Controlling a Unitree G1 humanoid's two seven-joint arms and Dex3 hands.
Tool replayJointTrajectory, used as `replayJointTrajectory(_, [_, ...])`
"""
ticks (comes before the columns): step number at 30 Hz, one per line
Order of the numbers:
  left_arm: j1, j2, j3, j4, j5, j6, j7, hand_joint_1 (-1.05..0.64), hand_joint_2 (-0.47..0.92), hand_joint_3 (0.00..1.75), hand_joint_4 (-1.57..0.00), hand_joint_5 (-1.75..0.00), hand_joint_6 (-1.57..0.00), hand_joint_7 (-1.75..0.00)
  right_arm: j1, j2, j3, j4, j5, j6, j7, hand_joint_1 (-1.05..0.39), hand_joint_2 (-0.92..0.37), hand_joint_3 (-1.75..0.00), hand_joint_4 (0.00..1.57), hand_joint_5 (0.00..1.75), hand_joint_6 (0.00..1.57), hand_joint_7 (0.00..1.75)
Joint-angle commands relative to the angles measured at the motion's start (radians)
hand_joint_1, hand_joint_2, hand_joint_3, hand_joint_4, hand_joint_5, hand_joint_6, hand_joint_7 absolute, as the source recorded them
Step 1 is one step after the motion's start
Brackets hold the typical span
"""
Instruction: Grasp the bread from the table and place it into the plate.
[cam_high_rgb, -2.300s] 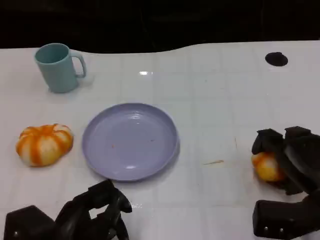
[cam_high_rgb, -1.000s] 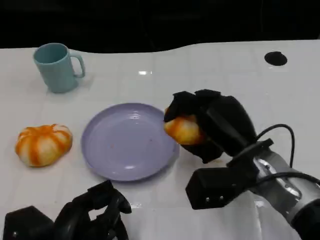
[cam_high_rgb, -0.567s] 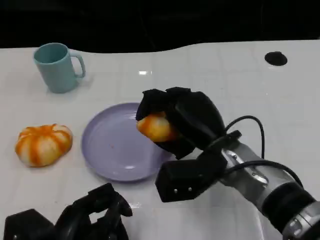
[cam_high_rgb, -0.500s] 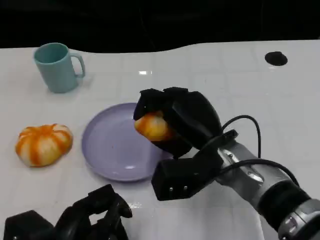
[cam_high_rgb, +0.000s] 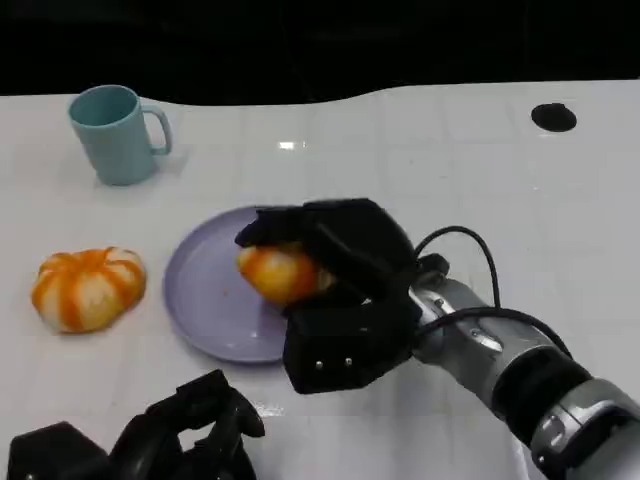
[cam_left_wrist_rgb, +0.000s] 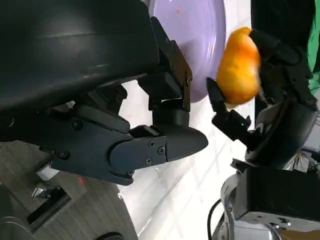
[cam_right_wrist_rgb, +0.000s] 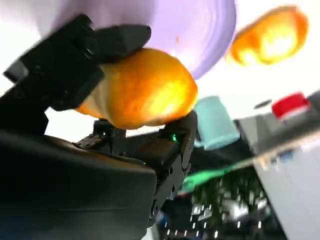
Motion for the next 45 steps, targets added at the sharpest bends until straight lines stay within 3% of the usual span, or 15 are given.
replayJointTrajectory(1, [0.010,0.004,-0.001,-0.010,0.001,-0.006,0.004,-0.70,0.91,0.52,-0.83,-1.75,-0.72,-1.44,-0.025,-0.014,0.028,-0.048,-0.012,0.081,0.100,-0.65,-0.92,-0.22,0.03,0.08,0.17,0.01])
replayJointTrajectory(8, [0.013,0.006,-0.003,-0.016,0.004,-0.004,0.005,-0.70,0.92,0.50,-0.83,-1.75,-0.73,-1.42,0.012,-0.035,0.020,-0.161,0.019,0.167,0.257,-0.85,-0.92,-0.27,0.00,0.00,0.05,0.00])
replayJointTrajectory(17, [0.007,0.006,0.004,-0.005,-0.005,-0.012,-0.003,-0.71,0.92,0.48,-0.82,-1.75,-0.74,-1.40,0.045,-0.065,0.018,-0.257,0.032,0.196,0.309,-0.94,-0.92,-0.28,0.00,0.00,0.04,0.00])
replayJointTrajectory(29, [0.003,0.007,0.004,-0.003,0.002,-0.018,0.001,-0.69,0.92,0.51,-0.81,-1.75,-0.73,-1.41,0.202,-0.195,-0.008,-0.518,0.062,0.107,0.315,-0.78,-0.92,-0.21,0.13,0.08,0.16,0.05])
replayJointTrajectory(38, [-0.002,0.007,0.002,-0.006,0.009,-0.013,0.002,-0.68,0.90,0.61,-0.82,-1.75,-0.68,-1.50,0.378,-0.302,-0.076,-0.682,0.086,-0.017,0.225,-0.58,-0.92,-0.10,0.42,0.34,0.44,0.15])
replayJointTrajectory(45, [-0.006,0.003,0.006,-0.002,-0.009,0.000,0.001,-0.68,0.87,0.62,-0.81,-1.75,-0.68,-1.49,0.520,-0.339,-0.139,-0.796,0.151,-0.095,0.204,-0.44,-0.92,-0.14,0.51,1.00,0.65,0.19])
